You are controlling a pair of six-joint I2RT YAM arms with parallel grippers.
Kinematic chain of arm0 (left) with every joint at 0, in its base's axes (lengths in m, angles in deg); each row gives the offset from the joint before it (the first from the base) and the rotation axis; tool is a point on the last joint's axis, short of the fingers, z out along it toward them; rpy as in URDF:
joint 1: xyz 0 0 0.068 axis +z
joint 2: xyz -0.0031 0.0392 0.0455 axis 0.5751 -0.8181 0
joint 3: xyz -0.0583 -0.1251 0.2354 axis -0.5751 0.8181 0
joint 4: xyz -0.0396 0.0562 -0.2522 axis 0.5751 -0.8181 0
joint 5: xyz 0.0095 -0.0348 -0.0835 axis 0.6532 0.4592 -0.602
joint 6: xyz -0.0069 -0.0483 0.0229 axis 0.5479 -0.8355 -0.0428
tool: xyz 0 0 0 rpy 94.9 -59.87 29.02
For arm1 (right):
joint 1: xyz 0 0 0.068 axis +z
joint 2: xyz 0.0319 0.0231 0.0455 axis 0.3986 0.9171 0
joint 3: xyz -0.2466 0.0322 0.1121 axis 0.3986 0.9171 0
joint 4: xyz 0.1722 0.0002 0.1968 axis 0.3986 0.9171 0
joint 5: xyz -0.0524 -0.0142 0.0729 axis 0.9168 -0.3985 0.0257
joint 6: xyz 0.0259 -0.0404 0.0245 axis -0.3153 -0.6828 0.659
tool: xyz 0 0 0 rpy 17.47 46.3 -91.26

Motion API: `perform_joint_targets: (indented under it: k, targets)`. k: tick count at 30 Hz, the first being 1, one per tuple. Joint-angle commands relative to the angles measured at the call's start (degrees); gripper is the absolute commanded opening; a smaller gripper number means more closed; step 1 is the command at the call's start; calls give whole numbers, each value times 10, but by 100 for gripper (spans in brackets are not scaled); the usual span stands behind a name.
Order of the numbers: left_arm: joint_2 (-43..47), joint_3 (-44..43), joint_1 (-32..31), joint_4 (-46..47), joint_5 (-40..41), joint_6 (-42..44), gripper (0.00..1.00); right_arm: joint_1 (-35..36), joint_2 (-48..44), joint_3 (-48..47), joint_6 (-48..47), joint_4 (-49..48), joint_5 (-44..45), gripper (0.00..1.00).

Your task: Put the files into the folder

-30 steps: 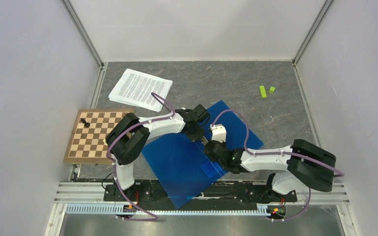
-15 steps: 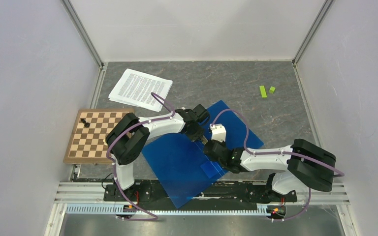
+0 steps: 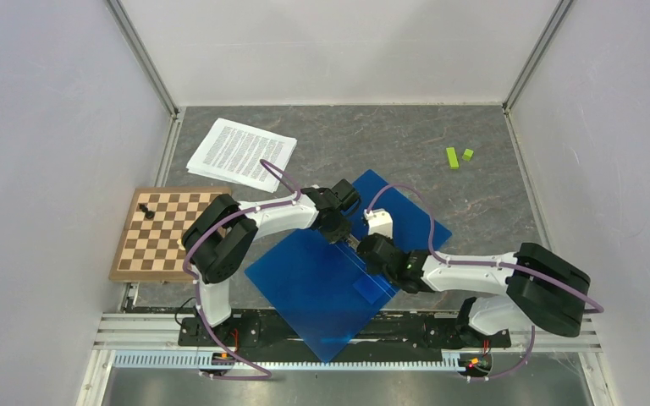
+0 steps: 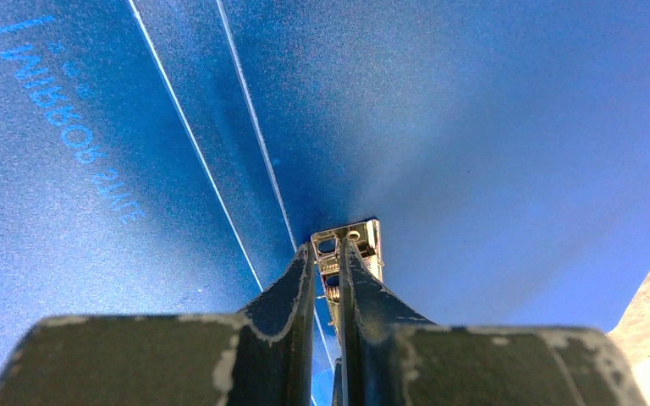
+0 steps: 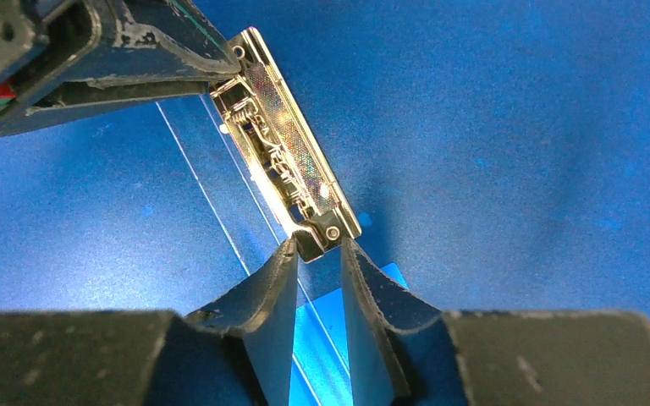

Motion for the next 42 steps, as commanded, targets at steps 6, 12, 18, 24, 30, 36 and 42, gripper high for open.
perform_joint_targets:
  k: [6,12,18,24,30,36,42]
  targets:
    - [-108,86,-8,-194,12,58,2,-1,-71,26,-130,-25,27,23]
    - [-114,72,2,-194,14,88,2,10,-77,28,-219,-86,-54,20]
    - [-117,51,5,-194,21,113,2,26,-51,28,-256,-113,-94,17]
    - [-123,45,15,-192,21,133,2,33,-35,32,-256,-109,-80,16]
    - [-124,42,21,-186,20,142,2,40,-12,30,-251,-111,-74,15]
    - [-128,44,23,-183,17,145,2,44,1,33,-242,-100,-53,14]
    - [-130,46,26,-180,16,147,2,44,15,36,-231,-89,-39,11]
